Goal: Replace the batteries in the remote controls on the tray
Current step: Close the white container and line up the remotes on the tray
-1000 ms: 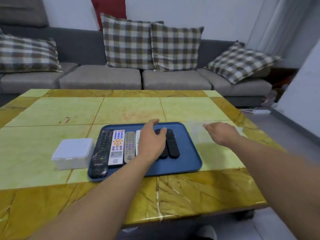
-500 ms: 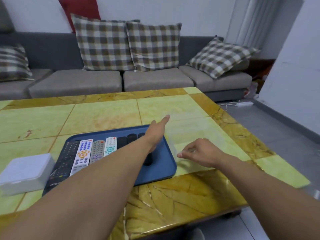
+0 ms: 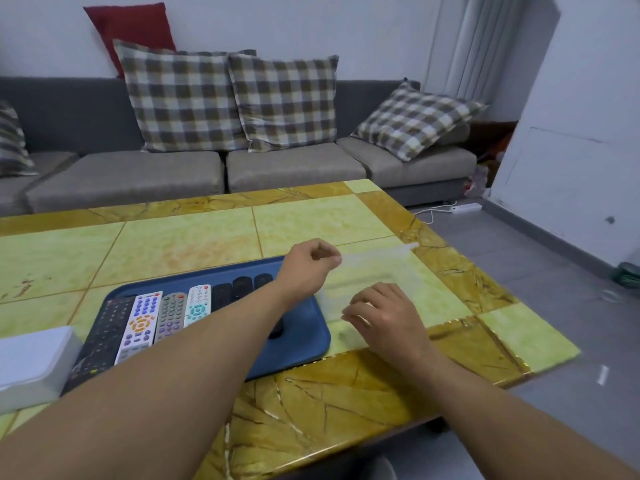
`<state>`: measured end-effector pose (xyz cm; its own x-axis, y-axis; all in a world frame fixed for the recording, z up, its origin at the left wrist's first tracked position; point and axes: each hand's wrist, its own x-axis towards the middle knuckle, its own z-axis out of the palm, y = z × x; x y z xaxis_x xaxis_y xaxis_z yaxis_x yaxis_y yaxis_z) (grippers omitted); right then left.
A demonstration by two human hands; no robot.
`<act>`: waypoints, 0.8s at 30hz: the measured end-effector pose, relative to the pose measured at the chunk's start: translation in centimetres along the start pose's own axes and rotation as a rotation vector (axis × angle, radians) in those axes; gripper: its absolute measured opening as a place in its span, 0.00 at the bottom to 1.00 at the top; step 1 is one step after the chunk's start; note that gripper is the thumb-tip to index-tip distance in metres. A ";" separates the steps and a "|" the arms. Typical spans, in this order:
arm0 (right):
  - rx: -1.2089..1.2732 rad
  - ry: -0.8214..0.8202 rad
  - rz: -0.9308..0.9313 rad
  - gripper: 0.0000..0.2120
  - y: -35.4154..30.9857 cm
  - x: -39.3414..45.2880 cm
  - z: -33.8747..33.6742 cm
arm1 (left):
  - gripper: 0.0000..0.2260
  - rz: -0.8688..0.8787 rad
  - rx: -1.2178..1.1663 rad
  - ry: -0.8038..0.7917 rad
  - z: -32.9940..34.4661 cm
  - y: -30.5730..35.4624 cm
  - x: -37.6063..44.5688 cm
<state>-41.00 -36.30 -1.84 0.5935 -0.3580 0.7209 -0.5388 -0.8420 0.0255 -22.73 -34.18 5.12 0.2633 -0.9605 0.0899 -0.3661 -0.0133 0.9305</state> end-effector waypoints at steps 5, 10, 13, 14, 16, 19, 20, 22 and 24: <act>-0.076 0.005 0.370 0.16 3.3 1.3 -3.7 | 0.11 0.110 0.587 -0.198 0.7 -1.0 -2.3; -0.058 -0.839 0.585 0.33 5.1 3.3 -5.5 | 0.20 0.113 0.904 -0.200 2.4 -0.8 -2.5; -0.196 -0.878 0.535 0.29 4.7 4.0 -5.3 | 0.19 0.099 0.996 -0.175 3.1 -0.7 -2.2; -0.231 -0.857 0.519 0.27 4.8 4.2 -5.1 | 0.17 0.115 1.027 -0.159 3.4 -0.6 -2.2; -0.264 -0.817 0.513 0.23 5.1 4.4 -4.6 | 0.11 0.180 1.107 -0.117 3.6 -0.8 -2.4; -0.307 -0.777 0.490 0.20 5.7 4.0 -3.6 | 0.12 0.267 1.218 -0.058 3.7 -1.9 -2.6; -0.326 -0.746 0.483 0.19 5.7 3.9 -3.7 | 0.13 0.284 1.244 -0.035 3.7 -1.8 -2.6; -0.359 -0.725 0.476 0.17 5.3 3.5 -3.4 | 0.12 0.298 1.287 -0.039 3.9 -1.7 -2.7; -0.367 -0.743 0.482 0.18 5.0 3.4 -3.2 | 0.10 0.282 1.288 -0.078 4.2 -1.5 -2.9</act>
<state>-43.61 -40.44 2.95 0.4181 -0.9039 0.0902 -0.9032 -0.4031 0.1476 -26.70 -32.56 1.99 0.0030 -0.9867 0.1623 -0.9923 -0.0230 -0.1215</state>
